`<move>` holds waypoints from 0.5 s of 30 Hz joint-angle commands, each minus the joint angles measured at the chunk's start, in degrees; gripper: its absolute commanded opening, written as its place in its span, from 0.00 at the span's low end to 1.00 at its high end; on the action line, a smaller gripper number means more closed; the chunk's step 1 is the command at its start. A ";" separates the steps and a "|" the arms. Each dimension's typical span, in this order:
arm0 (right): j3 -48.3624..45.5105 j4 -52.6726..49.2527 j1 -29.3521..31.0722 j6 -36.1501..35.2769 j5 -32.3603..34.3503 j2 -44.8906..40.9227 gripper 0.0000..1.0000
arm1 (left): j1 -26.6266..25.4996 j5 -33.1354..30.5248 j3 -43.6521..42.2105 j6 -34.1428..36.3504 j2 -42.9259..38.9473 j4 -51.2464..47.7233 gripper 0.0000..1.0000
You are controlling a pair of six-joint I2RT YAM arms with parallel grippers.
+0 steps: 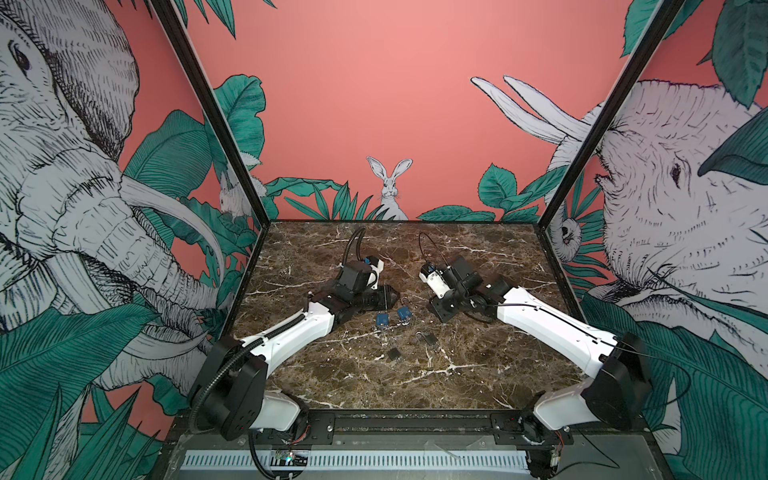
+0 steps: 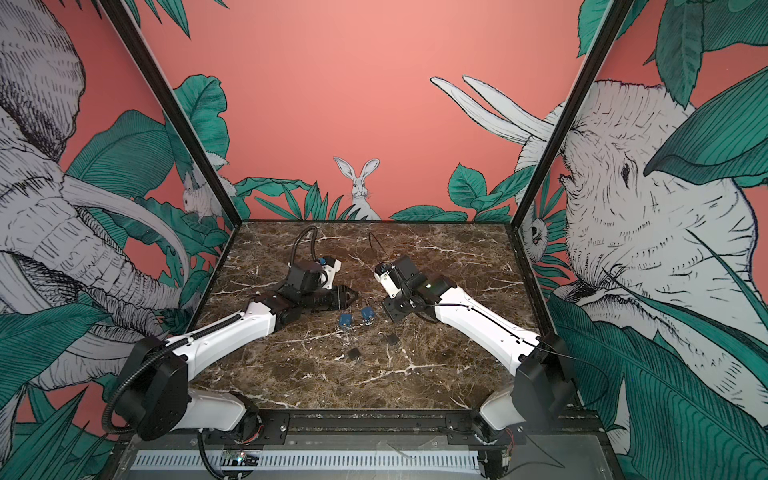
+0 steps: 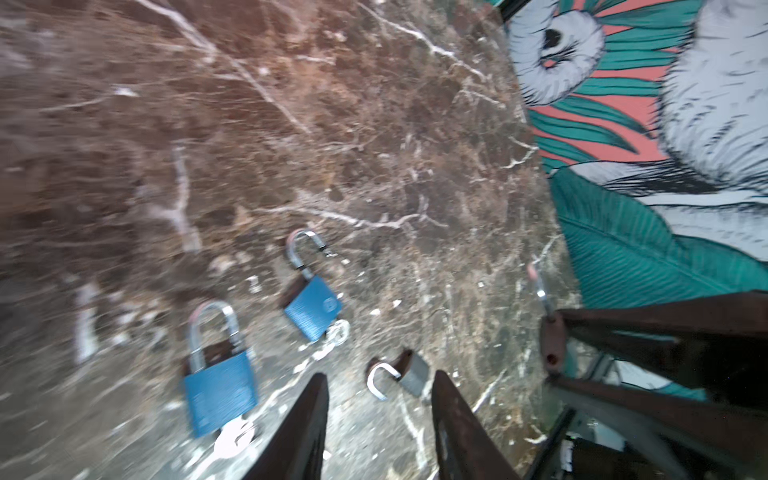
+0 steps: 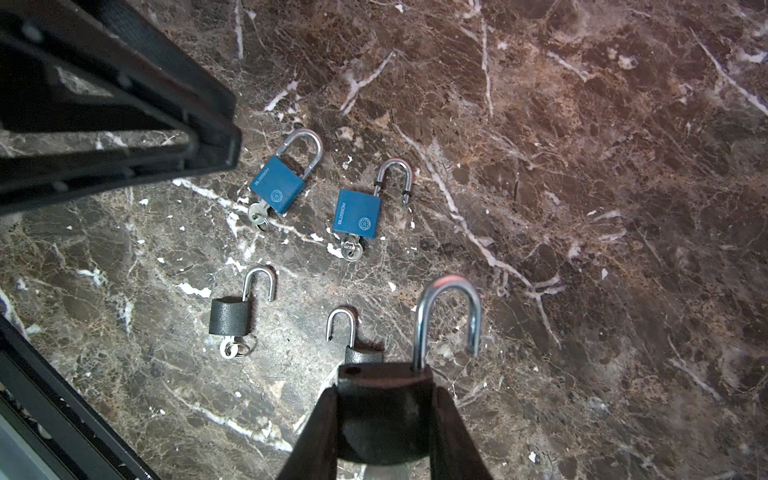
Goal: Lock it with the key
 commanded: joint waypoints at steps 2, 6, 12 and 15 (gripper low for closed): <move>-0.34 0.57 0.70 1.48 -1.71 -1.42 0.07 | -1.28 4.65 0.36 -7.87 3.06 13.51 0.42; -0.59 1.04 0.80 2.05 -2.07 -1.61 0.07 | -2.27 6.77 1.08 -10.61 6.21 18.16 0.40; -1.01 1.69 0.93 2.46 -1.79 -1.67 0.07 | -3.84 9.23 2.64 -12.76 9.71 21.83 0.39; -1.01 1.74 0.99 2.38 -1.28 -1.59 0.07 | -4.19 10.16 2.89 -14.06 10.99 23.70 0.38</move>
